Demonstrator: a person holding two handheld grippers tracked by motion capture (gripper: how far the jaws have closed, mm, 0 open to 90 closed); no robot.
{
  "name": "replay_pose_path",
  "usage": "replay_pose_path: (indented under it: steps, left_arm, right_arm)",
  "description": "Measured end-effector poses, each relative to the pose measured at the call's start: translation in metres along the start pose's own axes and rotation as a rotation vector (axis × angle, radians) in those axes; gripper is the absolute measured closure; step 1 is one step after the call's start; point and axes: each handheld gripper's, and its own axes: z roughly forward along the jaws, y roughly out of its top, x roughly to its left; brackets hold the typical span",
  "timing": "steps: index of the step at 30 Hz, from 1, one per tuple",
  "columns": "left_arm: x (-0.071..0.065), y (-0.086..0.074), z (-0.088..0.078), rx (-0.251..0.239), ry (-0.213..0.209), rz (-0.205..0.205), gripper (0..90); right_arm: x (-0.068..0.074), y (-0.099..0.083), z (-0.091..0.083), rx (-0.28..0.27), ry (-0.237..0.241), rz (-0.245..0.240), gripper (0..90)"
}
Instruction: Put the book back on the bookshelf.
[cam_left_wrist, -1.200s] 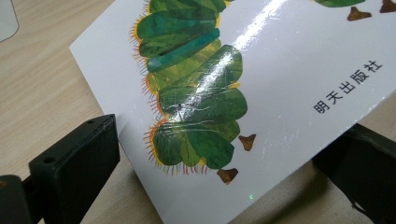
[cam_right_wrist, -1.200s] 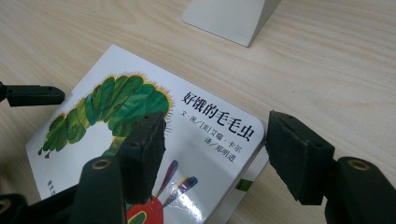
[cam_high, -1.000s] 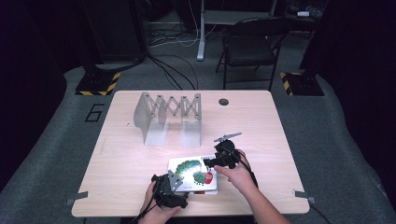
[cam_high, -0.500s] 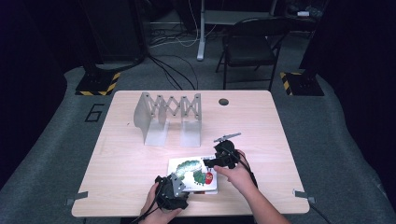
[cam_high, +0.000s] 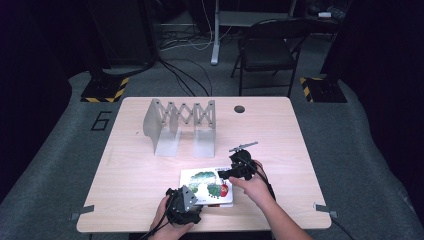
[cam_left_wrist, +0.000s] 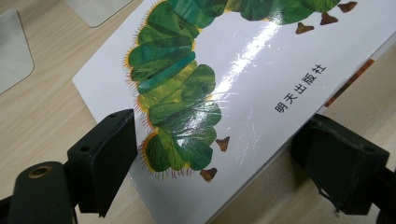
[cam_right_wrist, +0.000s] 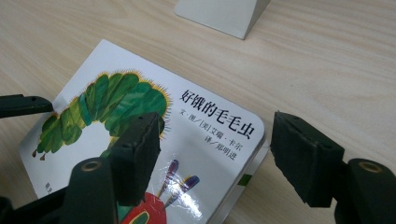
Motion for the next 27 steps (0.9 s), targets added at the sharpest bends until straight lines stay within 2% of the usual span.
replay_pose_path:
  steps: [5, 7, 14, 18, 19, 20, 23, 25, 26, 27]
  left_arm:
    - [0.000, -0.001, 0.000, -0.002, -0.001, -0.001, 14.7]
    - [-0.001, -0.001, 0.000, -0.005, 0.012, -0.001, 14.7]
    - [-0.001, -0.001, 0.000, -0.007, 0.000, -0.004, 14.7]
    - [0.000, -0.002, 0.000, -0.012, 0.000, 0.000, 14.7]
    - [0.000, -0.002, 0.000, -0.014, 0.001, -0.003, 14.6]
    - [0.000, -0.002, 0.000, -0.010, 0.001, -0.003, 14.6]
    - [-0.001, -0.001, 0.000, -0.011, 0.004, -0.006, 14.6]
    - [-0.001, -0.001, 0.001, -0.015, 0.010, -0.005, 14.6]
    - [-0.001, -0.002, 0.001, -0.018, 0.012, -0.005, 14.6]
    - [-0.001, -0.002, 0.001, -0.020, 0.015, -0.005, 14.6]
  right_arm:
    - [-0.003, 0.013, -0.004, 0.031, 0.046, 0.002, 28.7]
    - [-0.001, 0.019, -0.004, 0.033, 0.071, -0.004, 25.4]
    - [0.006, 0.028, 0.011, 0.068, 0.072, -0.026, 16.7]
    - [0.002, 0.022, 0.015, 0.070, 0.076, -0.012, 19.0]
    - [0.001, 0.019, 0.017, 0.081, 0.057, 0.020, 20.3]
    - [-0.002, 0.018, 0.018, 0.092, 0.041, 0.014, 20.4]
    - [-0.010, 0.012, 0.025, 0.092, 0.073, 0.042, 25.0]
    - [-0.012, 0.010, 0.027, 0.111, 0.087, 0.061, 24.8]
    - [-0.015, 0.010, 0.028, 0.105, 0.101, 0.046, 25.3]
    - [-0.015, 0.010, 0.028, 0.109, 0.110, 0.057, 26.1]
